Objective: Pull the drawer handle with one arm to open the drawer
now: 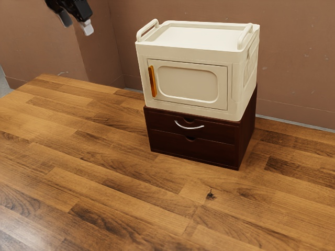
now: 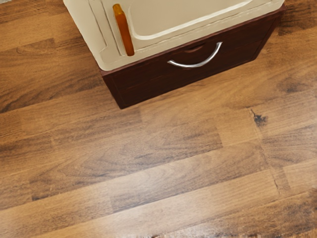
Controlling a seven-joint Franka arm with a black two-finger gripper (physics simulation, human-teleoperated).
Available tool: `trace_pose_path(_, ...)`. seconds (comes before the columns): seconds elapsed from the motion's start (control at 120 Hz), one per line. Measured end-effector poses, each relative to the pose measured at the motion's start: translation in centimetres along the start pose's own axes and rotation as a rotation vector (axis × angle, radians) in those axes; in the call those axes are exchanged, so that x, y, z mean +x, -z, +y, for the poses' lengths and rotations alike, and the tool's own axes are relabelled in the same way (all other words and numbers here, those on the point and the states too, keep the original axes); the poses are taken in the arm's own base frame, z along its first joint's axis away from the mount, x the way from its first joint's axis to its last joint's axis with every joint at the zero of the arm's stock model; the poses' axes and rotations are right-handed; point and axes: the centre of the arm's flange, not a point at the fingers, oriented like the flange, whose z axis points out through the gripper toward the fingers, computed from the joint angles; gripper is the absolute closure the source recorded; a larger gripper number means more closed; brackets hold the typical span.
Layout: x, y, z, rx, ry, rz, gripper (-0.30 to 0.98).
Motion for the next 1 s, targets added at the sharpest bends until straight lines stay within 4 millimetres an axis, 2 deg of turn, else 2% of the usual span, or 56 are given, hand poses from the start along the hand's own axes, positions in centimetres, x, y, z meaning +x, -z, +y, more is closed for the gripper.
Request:
trace_pose_path(0.108,0.3,0.4,6.3,-0.009,-0.295,-0.007,0.00)
trace_pose_path(0.142,0.4,-0.4,7.8,-0.014,-0.391,-0.018,0.00)
trace_pose_path(0.233,0.2,-1.8,10.0,-0.018,-0.606,-0.027,0.00)
trace_pose_path(0.317,-0.6,-0.8,10.8,-0.004,-0.755,-0.001,0.00)
trace_pose_path(0.383,-3.4,-0.7,12.1,0.019,-0.871,0.020,0.00)
trace_pose_path(0.475,-7.5,-3.7,18.9,0.060,-1.150,0.032,0.00)
trace_pose_path(0.517,-8.4,-4.8,20.5,0.080,-1.242,0.035,0.00)
trace_pose_path(0.592,-8.5,-8.2,21.1,0.082,-1.338,0.007,0.00)
trace_pose_path(0.675,-5.9,-13.4,20.8,0.003,-1.383,-0.024,0.00)
trace_pose_path(0.717,-5.1,-15.0,20.7,-0.015,-1.402,-0.017,0.00)
trace_pose_path(0.842,-3.9,-15.8,20.0,-0.021,-1.444,0.050,0.00)
trace_pose_path(1.0,-2.5,-16.8,17.9,-0.016,-1.466,0.088,0.00)
